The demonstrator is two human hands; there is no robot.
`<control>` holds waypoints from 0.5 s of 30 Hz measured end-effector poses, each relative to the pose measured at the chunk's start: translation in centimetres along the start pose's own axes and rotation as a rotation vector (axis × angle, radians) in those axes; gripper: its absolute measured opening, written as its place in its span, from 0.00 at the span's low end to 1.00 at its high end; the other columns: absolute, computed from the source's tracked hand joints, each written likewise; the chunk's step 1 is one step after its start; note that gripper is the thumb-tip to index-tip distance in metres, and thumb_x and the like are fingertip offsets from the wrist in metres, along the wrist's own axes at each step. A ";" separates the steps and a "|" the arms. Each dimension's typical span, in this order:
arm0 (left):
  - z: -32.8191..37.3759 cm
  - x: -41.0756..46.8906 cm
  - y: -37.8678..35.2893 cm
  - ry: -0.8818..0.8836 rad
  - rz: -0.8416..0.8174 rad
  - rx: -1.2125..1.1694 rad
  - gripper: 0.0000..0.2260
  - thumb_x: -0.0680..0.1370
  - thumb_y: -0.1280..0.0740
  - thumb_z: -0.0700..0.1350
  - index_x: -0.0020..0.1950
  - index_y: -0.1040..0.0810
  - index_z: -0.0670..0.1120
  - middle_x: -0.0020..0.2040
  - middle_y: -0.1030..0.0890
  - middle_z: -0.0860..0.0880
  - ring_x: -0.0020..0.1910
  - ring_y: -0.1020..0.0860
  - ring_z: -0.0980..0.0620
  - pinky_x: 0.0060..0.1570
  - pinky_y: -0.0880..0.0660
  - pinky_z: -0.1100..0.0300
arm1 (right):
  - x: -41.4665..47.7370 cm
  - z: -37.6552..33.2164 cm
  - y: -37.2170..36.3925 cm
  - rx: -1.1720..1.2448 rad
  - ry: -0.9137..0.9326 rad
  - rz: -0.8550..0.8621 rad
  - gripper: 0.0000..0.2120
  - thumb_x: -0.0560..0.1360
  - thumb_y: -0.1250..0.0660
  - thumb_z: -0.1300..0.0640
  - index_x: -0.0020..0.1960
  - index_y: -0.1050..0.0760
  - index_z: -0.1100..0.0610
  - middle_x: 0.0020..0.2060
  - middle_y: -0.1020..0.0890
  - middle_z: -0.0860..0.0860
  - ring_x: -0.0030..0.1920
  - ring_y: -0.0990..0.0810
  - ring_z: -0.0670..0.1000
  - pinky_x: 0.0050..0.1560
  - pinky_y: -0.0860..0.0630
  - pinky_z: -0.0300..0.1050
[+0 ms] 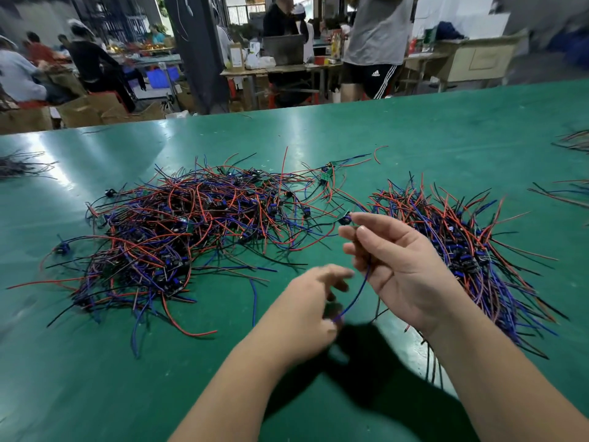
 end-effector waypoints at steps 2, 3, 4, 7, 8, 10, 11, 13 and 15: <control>-0.9 0.5 1.6 0.131 0.116 -0.124 0.18 0.77 0.39 0.34 0.66 0.26 0.47 0.54 0.21 0.53 0.44 0.25 0.62 0.48 0.28 0.69 | -0.1 -0.3 -0.4 0.056 0.003 -0.045 0.08 0.63 0.31 0.60 0.40 0.15 0.53 0.38 0.15 0.53 0.33 0.18 0.45 0.34 0.23 0.34; -1.0 0.6 2.2 0.202 0.160 -0.278 0.15 0.80 0.39 0.37 0.65 0.26 0.48 0.55 0.19 0.53 0.44 0.23 0.63 0.47 0.27 0.68 | -0.2 -0.3 -0.5 0.074 -0.001 -0.061 0.08 0.61 0.30 0.59 0.39 0.15 0.52 0.38 0.15 0.52 0.32 0.18 0.44 0.34 0.23 0.34; -1.2 0.7 2.3 0.270 0.173 -0.491 0.12 0.81 0.40 0.43 0.64 0.25 0.50 0.55 0.18 0.53 0.46 0.21 0.63 0.45 0.26 0.67 | -0.3 -0.3 -0.7 0.085 -0.011 -0.077 0.09 0.60 0.29 0.58 0.39 0.15 0.52 0.38 0.15 0.52 0.32 0.19 0.44 0.34 0.23 0.33; -0.9 1.0 1.9 0.324 0.145 -0.964 0.20 0.76 0.44 0.57 0.61 0.25 0.48 0.53 0.16 0.53 0.48 0.18 0.58 0.44 0.23 0.66 | -0.6 0.0 -1.2 0.077 -0.069 -0.132 0.10 0.59 0.29 0.58 0.39 0.15 0.53 0.38 0.15 0.53 0.31 0.19 0.44 0.34 0.22 0.34; -0.6 1.0 2.1 0.291 0.156 -1.077 0.21 0.74 0.43 0.56 0.60 0.25 0.46 0.50 0.16 0.52 0.46 0.18 0.58 0.44 0.23 0.65 | -0.7 0.2 -1.4 0.056 -0.095 -0.154 0.10 0.60 0.29 0.59 0.40 0.15 0.53 0.38 0.15 0.53 0.31 0.18 0.45 0.34 0.22 0.34; 0.0 0.8 2.5 0.228 0.182 -1.248 0.17 0.74 0.41 0.52 0.57 0.25 0.44 0.48 0.15 0.51 0.43 0.18 0.57 0.41 0.22 0.65 | -1.0 0.9 -1.7 -0.009 -0.160 -0.201 0.09 0.63 0.30 0.59 0.42 0.15 0.54 0.40 0.14 0.55 0.33 0.17 0.46 0.36 0.21 0.35; 0.1 0.8 2.7 0.219 0.194 -1.302 0.17 0.74 0.40 0.50 0.58 0.25 0.44 0.51 0.16 0.49 0.43 0.18 0.56 0.40 0.22 0.64 | -1.1 1.3 -1.9 -0.037 -0.193 -0.224 0.09 0.64 0.31 0.59 0.43 0.15 0.55 0.41 0.14 0.56 0.34 0.17 0.47 0.37 0.21 0.35; -0.1 0.7 3.4 0.211 0.229 -1.361 0.16 0.74 0.39 0.48 0.60 0.25 0.44 0.53 0.16 0.48 0.45 0.17 0.54 0.40 0.20 0.62 | -1.2 1.8 -2.0 -0.071 -0.242 -0.260 0.10 0.68 0.32 0.60 0.47 0.16 0.56 0.45 0.15 0.57 0.36 0.16 0.50 0.38 0.21 0.37; -0.7 0.7 3.9 0.222 0.271 -1.389 0.15 0.73 0.38 0.47 0.57 0.23 0.45 0.49 0.16 0.48 0.44 0.17 0.54 0.41 0.20 0.59 | -1.2 1.9 -2.1 -0.095 -0.266 -0.266 0.10 0.69 0.32 0.59 0.49 0.16 0.56 0.47 0.16 0.59 0.39 0.15 0.53 0.37 0.21 0.38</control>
Point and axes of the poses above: each hand's wrist, its own x-axis towards the middle knuckle, its own y-axis out of the back of the hand, z = x × y, the point moved 6 cm from there along x, towards the middle knuckle
